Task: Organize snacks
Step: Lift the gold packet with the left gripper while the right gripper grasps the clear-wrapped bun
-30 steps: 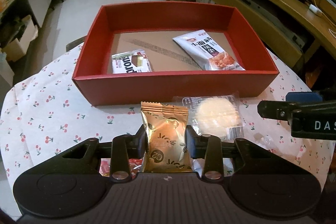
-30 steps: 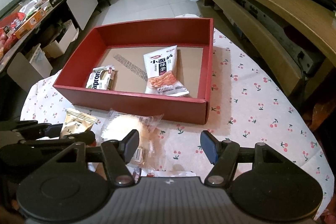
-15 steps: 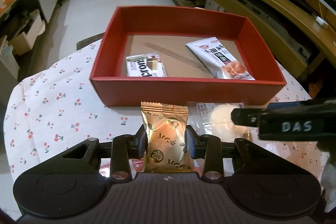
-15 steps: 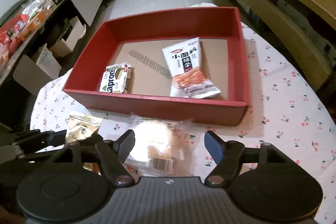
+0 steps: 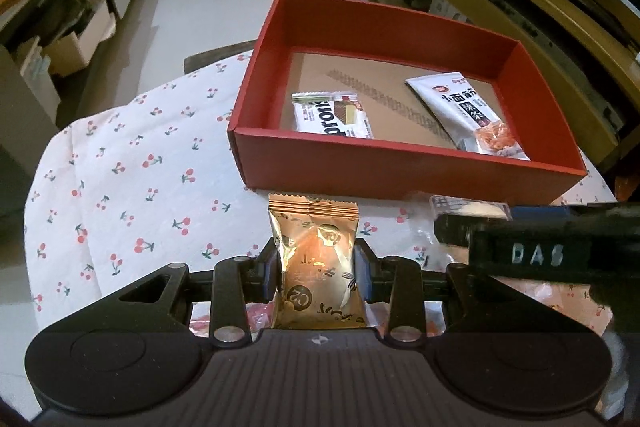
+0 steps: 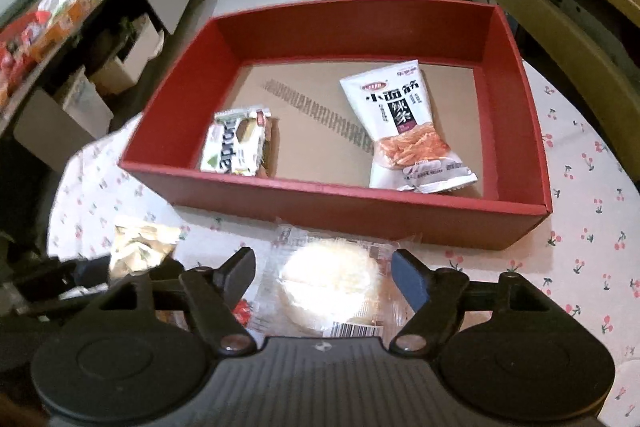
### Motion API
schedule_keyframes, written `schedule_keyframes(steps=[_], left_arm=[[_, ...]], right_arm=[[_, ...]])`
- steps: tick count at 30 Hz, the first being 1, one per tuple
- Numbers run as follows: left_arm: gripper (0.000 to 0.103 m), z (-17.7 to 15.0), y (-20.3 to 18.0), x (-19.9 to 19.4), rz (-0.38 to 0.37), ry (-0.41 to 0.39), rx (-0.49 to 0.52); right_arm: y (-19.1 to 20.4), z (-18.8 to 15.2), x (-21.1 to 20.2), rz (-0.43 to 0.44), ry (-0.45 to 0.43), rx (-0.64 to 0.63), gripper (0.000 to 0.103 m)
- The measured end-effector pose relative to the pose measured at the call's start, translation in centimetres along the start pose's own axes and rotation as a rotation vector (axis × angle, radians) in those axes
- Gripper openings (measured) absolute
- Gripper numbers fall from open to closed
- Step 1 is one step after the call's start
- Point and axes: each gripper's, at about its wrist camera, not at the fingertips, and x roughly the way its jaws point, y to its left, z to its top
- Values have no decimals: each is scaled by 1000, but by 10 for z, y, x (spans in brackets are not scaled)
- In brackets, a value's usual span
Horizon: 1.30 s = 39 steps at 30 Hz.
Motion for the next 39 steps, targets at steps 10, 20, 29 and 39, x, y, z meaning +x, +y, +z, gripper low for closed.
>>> schedule_keyframes(steps=[10, 20, 29, 39], left_arm=[[45, -1, -1, 10, 4, 26, -1], [45, 0, -7, 9, 2, 21, 15], [45, 6, -13, -2, -25, -12, 18], [45, 14, -21, -19, -65, -64, 19]], right_arm=[[-1, -6, 19, -57, 13, -44, 97], [-2, -12, -1, -41, -33, -92, 78], [-5, -14, -28, -15, -96, -100, 75], [-7, -10, -56, 19, -155, -79, 75]])
